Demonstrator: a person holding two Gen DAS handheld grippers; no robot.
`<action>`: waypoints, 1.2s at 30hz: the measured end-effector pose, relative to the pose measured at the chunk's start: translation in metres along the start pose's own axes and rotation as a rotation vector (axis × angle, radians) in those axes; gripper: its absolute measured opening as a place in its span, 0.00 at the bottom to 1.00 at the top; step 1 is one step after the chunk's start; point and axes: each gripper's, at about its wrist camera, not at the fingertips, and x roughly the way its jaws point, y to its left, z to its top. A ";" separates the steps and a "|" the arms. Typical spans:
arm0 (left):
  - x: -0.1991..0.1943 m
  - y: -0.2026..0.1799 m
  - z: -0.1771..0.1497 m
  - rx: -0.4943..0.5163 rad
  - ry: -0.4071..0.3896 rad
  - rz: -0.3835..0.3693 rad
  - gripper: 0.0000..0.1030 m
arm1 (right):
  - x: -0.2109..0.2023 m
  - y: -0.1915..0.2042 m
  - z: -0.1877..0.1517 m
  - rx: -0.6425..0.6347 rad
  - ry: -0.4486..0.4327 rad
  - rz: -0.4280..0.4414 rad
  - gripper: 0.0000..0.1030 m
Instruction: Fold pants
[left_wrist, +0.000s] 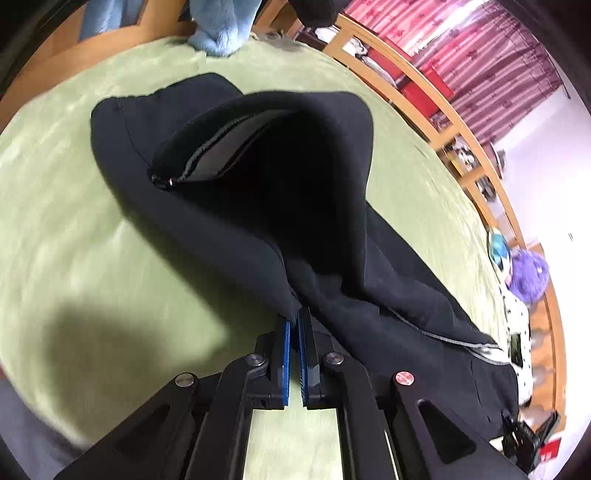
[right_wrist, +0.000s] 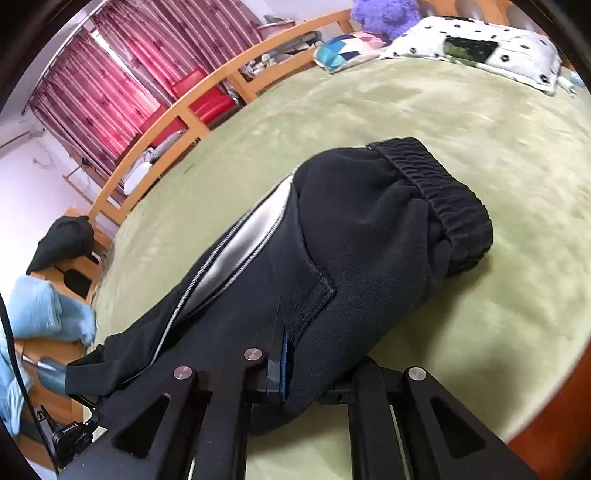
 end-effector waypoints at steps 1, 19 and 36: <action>-0.003 0.003 -0.010 0.005 0.009 -0.005 0.04 | -0.008 -0.011 -0.004 0.002 0.005 -0.007 0.09; -0.044 0.056 0.025 0.187 -0.078 0.113 0.52 | -0.069 -0.010 -0.069 -0.052 0.007 -0.158 0.49; -0.103 0.023 0.119 0.176 -0.272 -0.062 0.12 | -0.037 0.069 -0.083 -0.115 0.050 -0.156 0.49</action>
